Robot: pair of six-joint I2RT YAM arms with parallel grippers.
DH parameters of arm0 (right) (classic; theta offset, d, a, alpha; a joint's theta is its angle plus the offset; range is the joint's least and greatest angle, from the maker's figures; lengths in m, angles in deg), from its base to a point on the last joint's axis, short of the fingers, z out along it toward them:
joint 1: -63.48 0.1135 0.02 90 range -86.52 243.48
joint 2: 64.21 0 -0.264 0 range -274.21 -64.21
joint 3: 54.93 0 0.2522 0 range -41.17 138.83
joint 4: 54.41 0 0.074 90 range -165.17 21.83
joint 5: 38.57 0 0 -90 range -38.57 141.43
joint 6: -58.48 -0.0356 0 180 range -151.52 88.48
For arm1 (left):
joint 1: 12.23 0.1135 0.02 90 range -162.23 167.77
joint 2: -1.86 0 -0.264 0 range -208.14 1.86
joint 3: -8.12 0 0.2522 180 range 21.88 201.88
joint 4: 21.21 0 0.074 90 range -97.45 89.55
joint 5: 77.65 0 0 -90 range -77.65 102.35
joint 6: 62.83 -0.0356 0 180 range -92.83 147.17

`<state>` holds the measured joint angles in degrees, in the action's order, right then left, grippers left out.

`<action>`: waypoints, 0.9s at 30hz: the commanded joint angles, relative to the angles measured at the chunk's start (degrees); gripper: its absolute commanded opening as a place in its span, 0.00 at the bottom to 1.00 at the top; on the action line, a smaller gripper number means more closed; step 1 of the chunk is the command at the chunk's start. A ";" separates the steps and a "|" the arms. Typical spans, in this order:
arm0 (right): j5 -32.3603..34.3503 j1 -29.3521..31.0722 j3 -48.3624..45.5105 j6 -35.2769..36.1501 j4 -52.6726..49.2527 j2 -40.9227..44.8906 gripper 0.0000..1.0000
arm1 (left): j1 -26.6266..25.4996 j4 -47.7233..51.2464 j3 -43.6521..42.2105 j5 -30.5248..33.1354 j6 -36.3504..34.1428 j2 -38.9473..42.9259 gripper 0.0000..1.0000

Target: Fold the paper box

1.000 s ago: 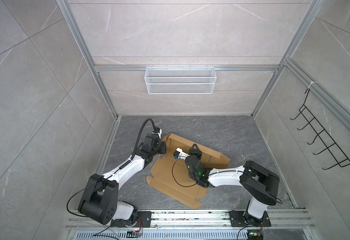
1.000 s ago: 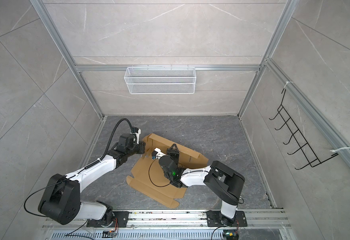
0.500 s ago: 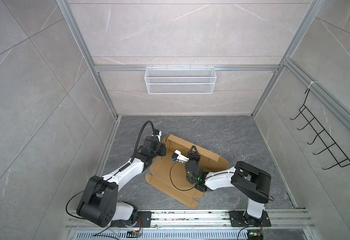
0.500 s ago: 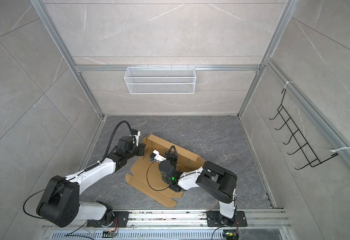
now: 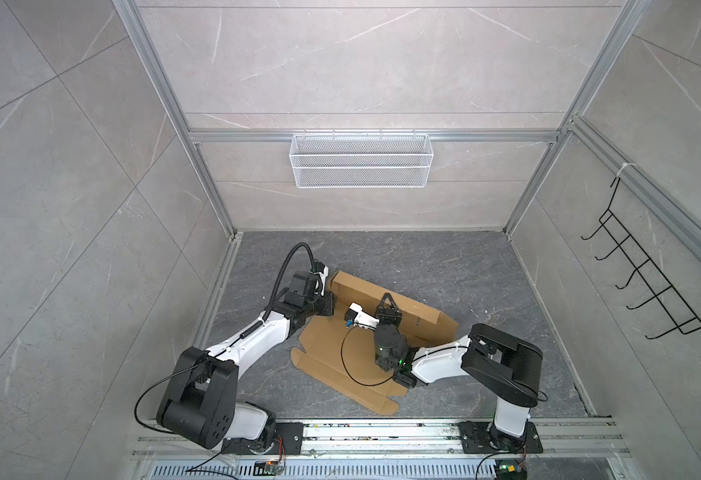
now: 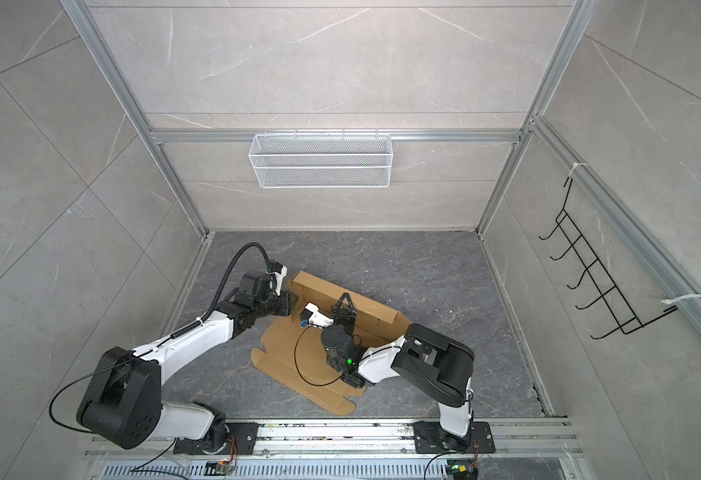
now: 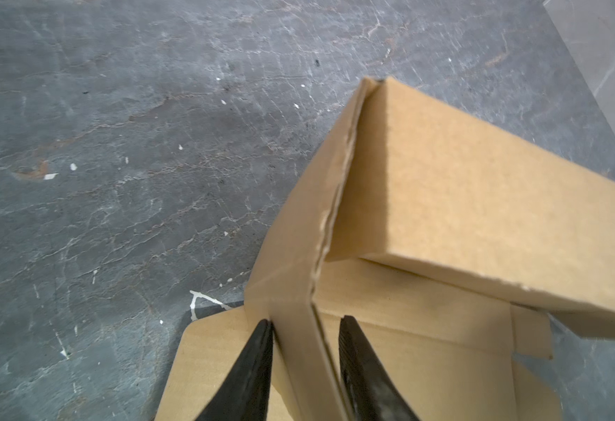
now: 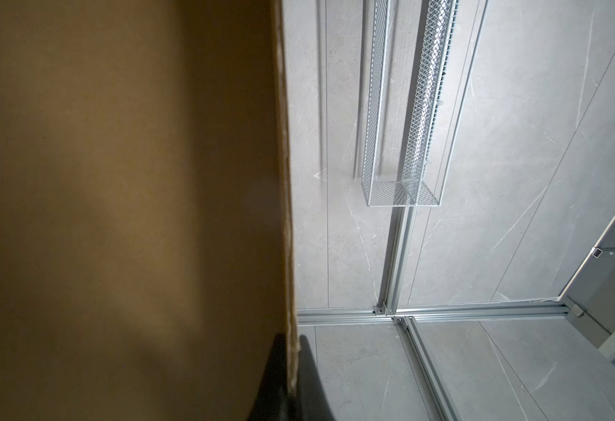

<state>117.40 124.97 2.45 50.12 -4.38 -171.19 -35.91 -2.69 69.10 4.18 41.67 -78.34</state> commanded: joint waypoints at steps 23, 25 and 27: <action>-3.84 1.12 -2.09 -5.80 -11.81 -0.57 0.00 | 13.56 12.67 7.61 -20.51 -7.21 6.99 0.65; -3.92 1.10 -2.04 -5.87 -11.76 -0.61 0.00 | 14.83 14.07 8.93 -21.80 -7.60 7.44 0.65; -3.84 1.18 -1.89 -5.88 -11.68 -0.77 0.00 | 16.29 15.14 10.39 -22.76 -7.53 7.89 0.65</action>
<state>116.53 125.23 2.18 47.52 -7.75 -169.83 -21.16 10.44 76.29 -14.66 35.51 -72.49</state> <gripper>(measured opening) 0.049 0.651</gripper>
